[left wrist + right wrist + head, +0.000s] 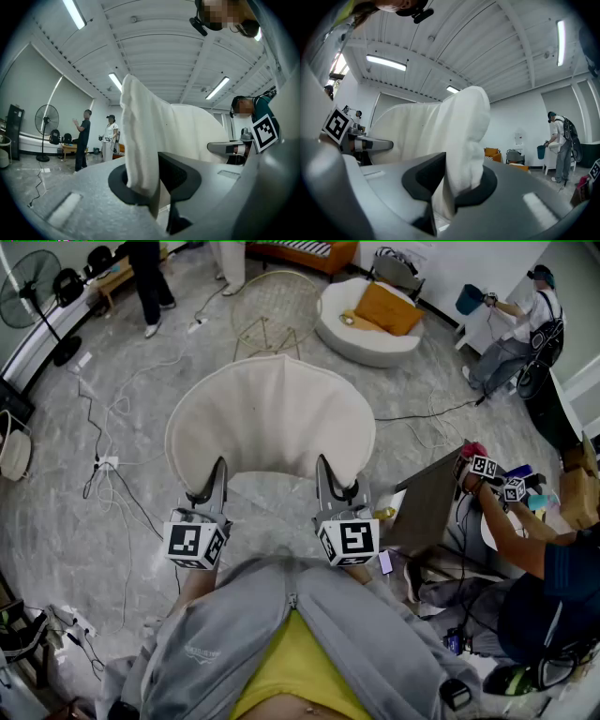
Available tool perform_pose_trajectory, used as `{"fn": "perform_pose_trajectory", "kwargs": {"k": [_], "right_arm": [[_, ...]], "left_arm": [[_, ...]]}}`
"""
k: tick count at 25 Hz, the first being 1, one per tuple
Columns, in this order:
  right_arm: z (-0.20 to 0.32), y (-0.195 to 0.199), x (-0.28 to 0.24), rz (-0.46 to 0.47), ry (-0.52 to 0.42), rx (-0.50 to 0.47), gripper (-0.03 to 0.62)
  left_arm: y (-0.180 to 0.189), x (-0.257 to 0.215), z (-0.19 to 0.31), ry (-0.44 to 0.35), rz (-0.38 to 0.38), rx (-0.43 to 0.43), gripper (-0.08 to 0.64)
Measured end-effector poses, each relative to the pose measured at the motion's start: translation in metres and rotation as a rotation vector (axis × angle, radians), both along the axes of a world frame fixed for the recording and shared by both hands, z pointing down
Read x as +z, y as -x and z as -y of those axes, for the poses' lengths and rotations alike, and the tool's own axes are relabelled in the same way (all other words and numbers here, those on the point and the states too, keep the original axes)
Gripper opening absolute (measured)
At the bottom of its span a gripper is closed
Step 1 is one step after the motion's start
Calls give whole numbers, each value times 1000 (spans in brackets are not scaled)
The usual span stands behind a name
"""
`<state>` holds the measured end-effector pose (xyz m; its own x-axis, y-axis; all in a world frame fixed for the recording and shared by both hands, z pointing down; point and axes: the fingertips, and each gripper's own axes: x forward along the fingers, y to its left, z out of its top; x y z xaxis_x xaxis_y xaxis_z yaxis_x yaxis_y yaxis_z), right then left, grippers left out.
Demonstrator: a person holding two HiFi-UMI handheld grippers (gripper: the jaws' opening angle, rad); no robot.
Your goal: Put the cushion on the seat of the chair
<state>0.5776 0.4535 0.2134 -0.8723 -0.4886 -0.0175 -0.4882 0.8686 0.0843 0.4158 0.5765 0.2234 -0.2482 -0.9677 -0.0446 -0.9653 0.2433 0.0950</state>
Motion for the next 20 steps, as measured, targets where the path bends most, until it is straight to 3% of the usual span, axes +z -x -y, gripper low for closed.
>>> {"fn": "perform_pose_trajectory", "kwargs": {"k": [10, 20], "right_arm": [[36, 0, 8, 8, 16, -17, 63], [89, 56, 22, 7, 48, -19, 75]], "left_arm": [[-3, 10, 31, -2, -17, -23, 58], [55, 24, 83, 7, -42, -21, 58]]}}
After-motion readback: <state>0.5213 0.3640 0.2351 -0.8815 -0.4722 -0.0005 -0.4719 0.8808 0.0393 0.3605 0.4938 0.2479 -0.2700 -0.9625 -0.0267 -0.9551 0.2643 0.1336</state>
